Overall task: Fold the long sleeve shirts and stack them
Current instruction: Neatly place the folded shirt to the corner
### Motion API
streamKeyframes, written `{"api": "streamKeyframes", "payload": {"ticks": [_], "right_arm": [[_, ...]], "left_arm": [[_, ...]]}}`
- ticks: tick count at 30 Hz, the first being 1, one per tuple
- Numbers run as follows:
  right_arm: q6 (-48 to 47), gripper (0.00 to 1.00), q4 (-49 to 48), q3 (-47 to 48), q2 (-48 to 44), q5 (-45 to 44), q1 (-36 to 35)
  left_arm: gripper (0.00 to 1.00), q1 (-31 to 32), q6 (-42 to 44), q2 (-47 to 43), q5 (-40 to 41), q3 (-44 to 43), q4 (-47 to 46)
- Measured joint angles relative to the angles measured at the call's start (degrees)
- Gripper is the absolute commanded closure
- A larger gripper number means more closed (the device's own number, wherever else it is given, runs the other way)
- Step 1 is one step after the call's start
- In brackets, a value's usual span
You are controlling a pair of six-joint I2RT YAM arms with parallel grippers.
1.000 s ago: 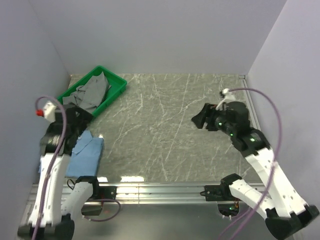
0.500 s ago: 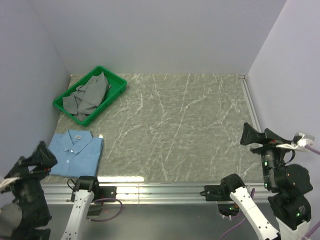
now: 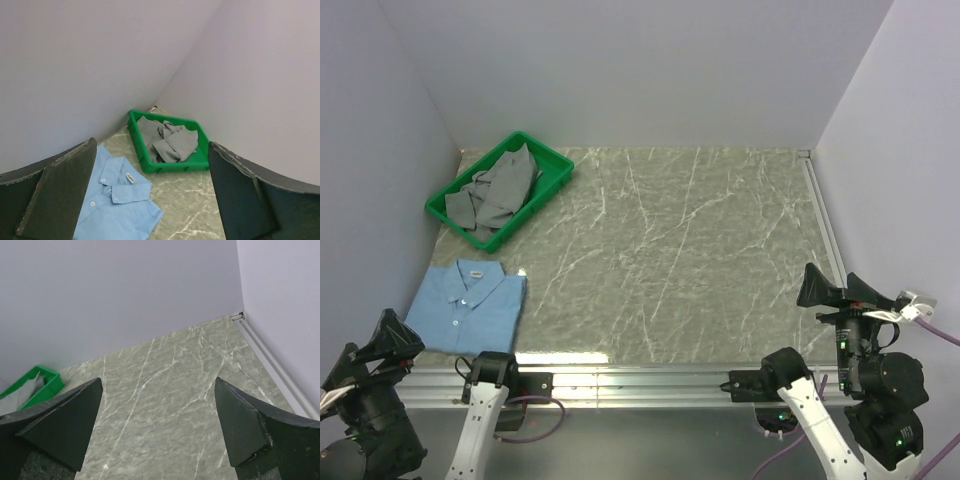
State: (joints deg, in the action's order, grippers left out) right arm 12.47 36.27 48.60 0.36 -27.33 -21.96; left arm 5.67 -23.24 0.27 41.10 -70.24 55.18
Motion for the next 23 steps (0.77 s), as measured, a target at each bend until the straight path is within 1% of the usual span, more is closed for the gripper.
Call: {"api": "streamKeyframes", "payload": {"ticks": [4, 10, 23], "right_arm": [[0.00, 0.00, -0.04, -0.31, 0.00, 0.28, 0.00], [0.07, 0.00, -0.02, -1.44, 0.00, 1.01, 0.00], [0.02, 0.00, -0.44, -1.51, 0.00, 1.49, 0.00]], "left_arm": [[0.00, 1.84, -2.47, 0.00, 3.02, -0.07, 0.94], [0.01, 3.78, -5.55, -0.02, 5.49, -0.07, 2.75], [0.02, 5.29, -6.47, 0.00, 6.86, -0.04, 3.02]]}}
